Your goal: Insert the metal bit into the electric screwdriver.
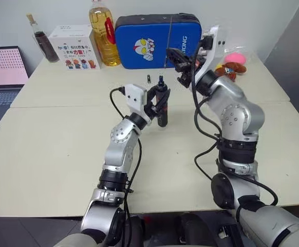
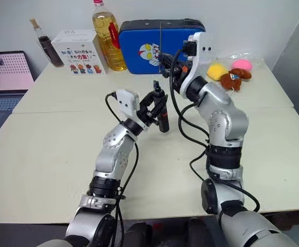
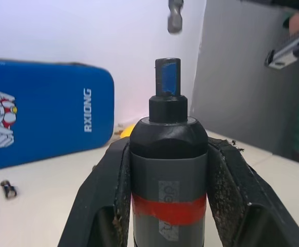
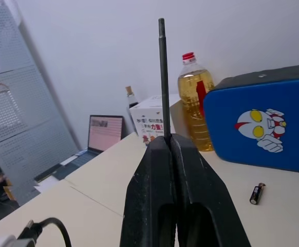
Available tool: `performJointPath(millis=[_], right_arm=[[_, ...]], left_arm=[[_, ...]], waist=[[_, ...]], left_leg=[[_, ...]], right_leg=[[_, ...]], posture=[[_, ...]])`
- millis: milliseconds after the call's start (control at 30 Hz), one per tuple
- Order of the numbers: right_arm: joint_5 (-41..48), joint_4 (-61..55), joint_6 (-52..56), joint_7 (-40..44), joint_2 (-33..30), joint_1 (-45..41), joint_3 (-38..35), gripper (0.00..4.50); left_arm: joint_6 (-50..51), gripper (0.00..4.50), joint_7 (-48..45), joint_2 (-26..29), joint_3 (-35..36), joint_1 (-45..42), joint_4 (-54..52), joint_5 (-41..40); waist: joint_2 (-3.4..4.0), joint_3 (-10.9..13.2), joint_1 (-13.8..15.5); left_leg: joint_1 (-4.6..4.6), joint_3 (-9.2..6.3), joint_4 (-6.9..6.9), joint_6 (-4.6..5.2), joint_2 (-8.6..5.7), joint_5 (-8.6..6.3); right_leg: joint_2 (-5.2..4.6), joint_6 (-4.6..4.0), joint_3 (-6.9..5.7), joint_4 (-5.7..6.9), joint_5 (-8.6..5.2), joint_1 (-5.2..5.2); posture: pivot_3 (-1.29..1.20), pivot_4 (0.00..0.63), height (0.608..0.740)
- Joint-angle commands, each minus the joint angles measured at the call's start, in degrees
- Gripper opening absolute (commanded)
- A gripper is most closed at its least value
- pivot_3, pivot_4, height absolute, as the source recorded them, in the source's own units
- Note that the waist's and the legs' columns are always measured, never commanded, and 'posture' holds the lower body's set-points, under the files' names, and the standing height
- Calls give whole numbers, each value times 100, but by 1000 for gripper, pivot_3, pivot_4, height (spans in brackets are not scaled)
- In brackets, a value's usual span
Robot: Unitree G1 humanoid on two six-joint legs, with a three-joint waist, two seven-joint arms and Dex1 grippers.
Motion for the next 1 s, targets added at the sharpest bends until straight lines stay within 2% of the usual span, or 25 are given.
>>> performJointPath(millis=[33, 367, 533, 667, 800, 1000], right_arm=[[125, -349, -364, -231, 103, 101, 176, 25], [383, -604, -445, -390, 68, 376, 433, 25], [1058, -715, -329, 517, -487, 553, 348, 25], [1606, -570, -88, 1072, -1168, 431, 114, 25], [2047, -510, 181, 1289, -1604, 325, -52, 25], [2218, -680, 251, 1274, -1792, 590, 58, 25]], left_arm=[[-319, 1681, 67, -64, -76, 9, -49, 110], [-419, 1681, 191, -72, -123, -126, 170, 259], [-311, 1681, -103, -106, -236, -30, -14, 37], [323, 1681, -824, 101, -328, 8, -652, -524], [744, 1681, -1191, 393, -311, -23, -1017, -786], [664, 1681, -1321, 519, -390, 111, -917, -657]], waist=[[0, 0, 1], [0, 0, 2], [0, 0, 4], [-1, 0, 19], [-1, 0, 6], [-1, 0, -24]], left_leg=[[1, 0, 0, 0, 1, 0], [2, 0, 2, 0, 0, 0], [2, -2, 3, 0, 0, 0], [1, -1, 4, 1, -2, 0], [3, -1, 4, 1, -1, 0], [8, -1, 0, 2, 0, -1]], right_leg=[[0, 0, -1, 0, 0, 0], [0, 0, -3, 1, 0, 3], [1, 0, -5, 0, 0, 6], [0, 0, -7, -4, 0, 8], [3, 0, -5, -2, 0, 7], [16, 0, 0, 0, 0, 7]], posture=[[0, 150, 740], [0, 150, 740], [0, 150, 740], [0, 150, 740], [0, 150, 740], [0, 150, 740]])
